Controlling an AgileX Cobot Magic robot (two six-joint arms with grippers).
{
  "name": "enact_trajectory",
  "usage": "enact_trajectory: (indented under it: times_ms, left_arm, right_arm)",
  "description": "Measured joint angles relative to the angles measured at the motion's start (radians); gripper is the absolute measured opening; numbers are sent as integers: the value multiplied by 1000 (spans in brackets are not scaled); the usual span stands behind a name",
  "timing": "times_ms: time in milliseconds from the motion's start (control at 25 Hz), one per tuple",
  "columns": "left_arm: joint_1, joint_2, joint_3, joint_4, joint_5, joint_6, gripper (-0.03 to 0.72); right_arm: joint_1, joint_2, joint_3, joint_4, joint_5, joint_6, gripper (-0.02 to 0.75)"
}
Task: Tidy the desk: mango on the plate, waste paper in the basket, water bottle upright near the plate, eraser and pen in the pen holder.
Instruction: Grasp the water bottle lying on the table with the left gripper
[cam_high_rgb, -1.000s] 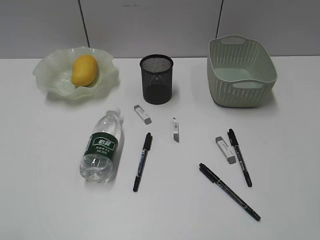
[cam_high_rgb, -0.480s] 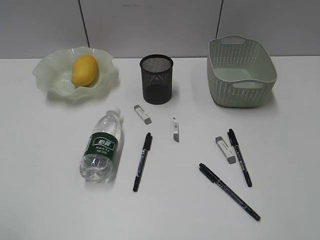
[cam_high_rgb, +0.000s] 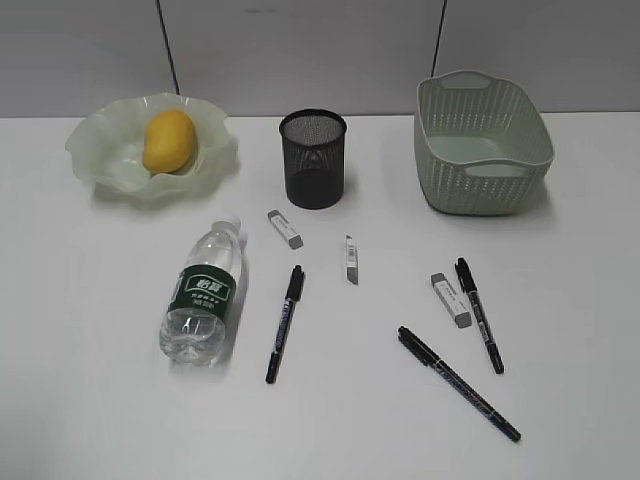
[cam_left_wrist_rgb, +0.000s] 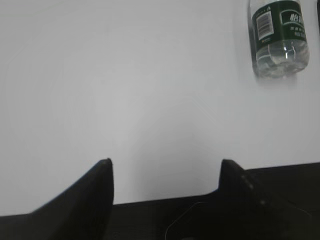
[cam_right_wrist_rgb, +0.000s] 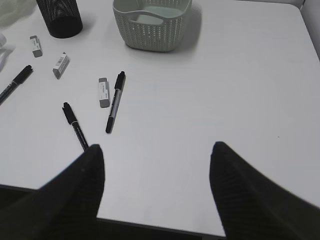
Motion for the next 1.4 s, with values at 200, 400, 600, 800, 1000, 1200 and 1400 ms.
enact_trajectory:
  times_ms: [200, 400, 600, 800, 1000, 1200, 1400]
  left_arm:
    - [-47, 185, -141, -18, -18, 0, 497]
    - [-133, 466, -323, -25, -24, -7, 491]
    - [-274, 753, -513, -8, -24, -119, 490]
    - [-433, 1033, -701, 74, 21, -300, 491]
    - [-459, 1236, -848, 48, 23, -330, 610]
    - [-451, 1354, -899, 8, -21, -336, 668]
    - [-449, 1472, -904, 4, -26, -336, 668]
  right_arm:
    - [0, 0, 3, -17, 0, -38, 519]
    - [0, 0, 5, -32, 0, -61, 519]
    - [0, 0, 5, -33, 0, -62, 519]
    - [0, 0, 5, -34, 0, -62, 519]
    - [0, 0, 5, -34, 0, -62, 519]
    - [0, 0, 5, -34, 0, -62, 519]
    - [0, 0, 5, -34, 0, -62, 519]
